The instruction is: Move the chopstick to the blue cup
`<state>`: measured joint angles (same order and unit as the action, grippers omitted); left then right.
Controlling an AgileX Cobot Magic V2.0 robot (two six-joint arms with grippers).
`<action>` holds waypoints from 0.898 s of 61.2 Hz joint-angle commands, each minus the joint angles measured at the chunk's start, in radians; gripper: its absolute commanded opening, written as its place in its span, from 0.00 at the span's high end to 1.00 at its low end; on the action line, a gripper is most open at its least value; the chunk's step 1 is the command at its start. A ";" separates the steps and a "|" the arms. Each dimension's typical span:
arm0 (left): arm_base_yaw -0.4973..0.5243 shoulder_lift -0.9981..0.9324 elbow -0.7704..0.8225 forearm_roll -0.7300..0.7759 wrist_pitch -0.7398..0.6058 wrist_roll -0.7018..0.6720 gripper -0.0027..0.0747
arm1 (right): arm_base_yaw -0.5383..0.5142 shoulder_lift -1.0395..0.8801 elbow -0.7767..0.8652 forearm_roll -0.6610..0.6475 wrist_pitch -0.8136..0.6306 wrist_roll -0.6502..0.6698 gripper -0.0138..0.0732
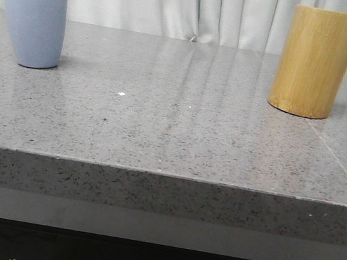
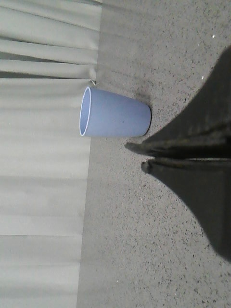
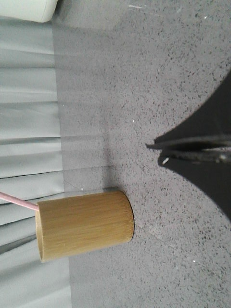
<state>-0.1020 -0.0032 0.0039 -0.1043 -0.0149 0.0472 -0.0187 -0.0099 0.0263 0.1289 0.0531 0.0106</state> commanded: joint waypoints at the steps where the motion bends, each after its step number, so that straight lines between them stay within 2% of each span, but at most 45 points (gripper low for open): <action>1: 0.003 -0.023 0.013 -0.007 -0.074 -0.007 0.99 | -0.004 -0.021 -0.004 -0.012 -0.086 -0.004 0.92; 40: 0.003 -0.023 0.013 -0.007 -0.076 -0.007 0.99 | -0.004 -0.021 -0.004 -0.012 -0.114 -0.004 0.92; 55: 0.003 -0.023 -0.016 -0.033 -0.134 -0.007 0.99 | -0.004 -0.021 -0.028 -0.012 -0.098 -0.004 0.92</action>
<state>-0.1020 -0.0032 0.0039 -0.1232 -0.0564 0.0472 -0.0187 -0.0099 0.0263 0.1289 0.0269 0.0106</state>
